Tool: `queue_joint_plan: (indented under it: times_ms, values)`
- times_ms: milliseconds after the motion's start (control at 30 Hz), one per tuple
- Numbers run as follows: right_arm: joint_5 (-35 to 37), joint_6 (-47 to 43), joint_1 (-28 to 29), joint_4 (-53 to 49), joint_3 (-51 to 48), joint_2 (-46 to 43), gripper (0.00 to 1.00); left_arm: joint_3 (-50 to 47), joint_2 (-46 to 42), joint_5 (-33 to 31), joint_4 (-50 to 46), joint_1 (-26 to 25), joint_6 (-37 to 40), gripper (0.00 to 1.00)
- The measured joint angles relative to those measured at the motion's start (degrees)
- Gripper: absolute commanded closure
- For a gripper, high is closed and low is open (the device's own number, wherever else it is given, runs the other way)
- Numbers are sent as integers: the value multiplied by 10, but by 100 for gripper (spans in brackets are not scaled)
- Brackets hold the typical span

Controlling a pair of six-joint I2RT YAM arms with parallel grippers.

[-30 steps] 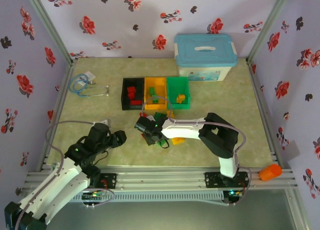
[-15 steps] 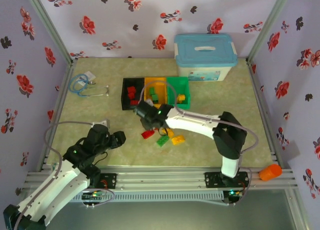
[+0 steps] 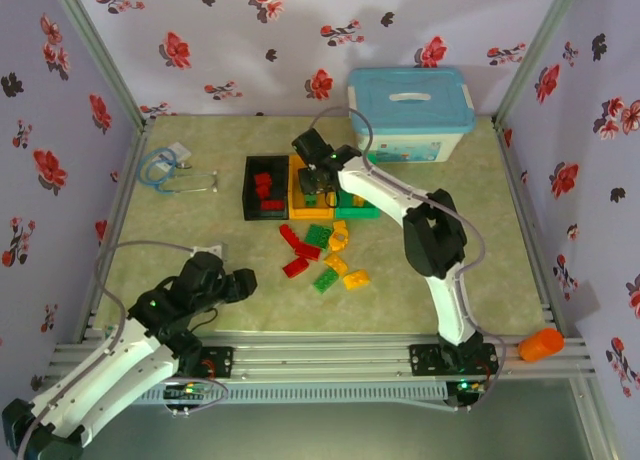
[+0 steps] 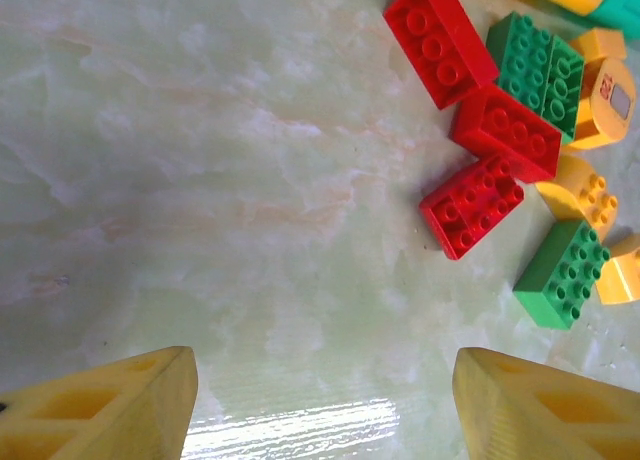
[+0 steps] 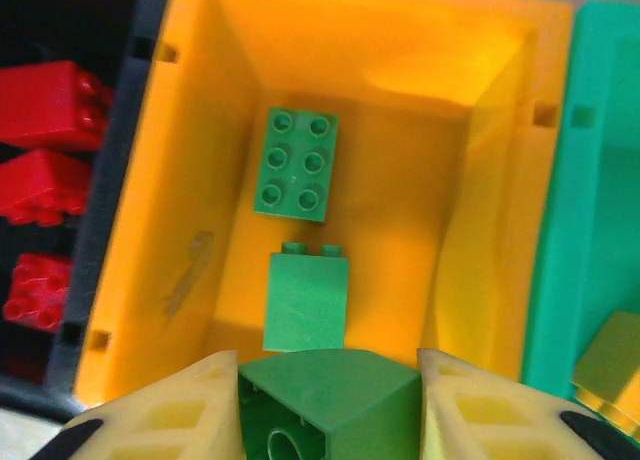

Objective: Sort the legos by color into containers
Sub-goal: Place the lego in the container, then pick up the lego from the center of the table.

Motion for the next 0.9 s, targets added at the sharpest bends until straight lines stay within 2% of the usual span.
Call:
queue_joint_plan:
  times_ms: [33,167,267,367,467,600,733,900]
  values:
    - [-1,0,-1,-9,9,7,23,0,5,0,3,-4,0,31]
    - [2,-2,2,-24,29,-7,14,5,33,0,16,-22,0,31]
    - [8,-5,11,-22,23,-58,14,15,58,0,28,-33,2,31]
    - [14,-7,27,-5,-19,-154,15,26,94,0,47,-47,7,31]
    - [14,-5,40,26,-88,-260,15,38,140,0,68,-59,14,30]
    - [15,9,48,85,-227,-382,15,60,217,1,90,-74,31,30]
    - [19,37,48,121,-379,-447,16,89,293,3,110,-84,50,31]
    - [21,76,48,141,-524,-493,16,123,363,7,130,-87,79,32]
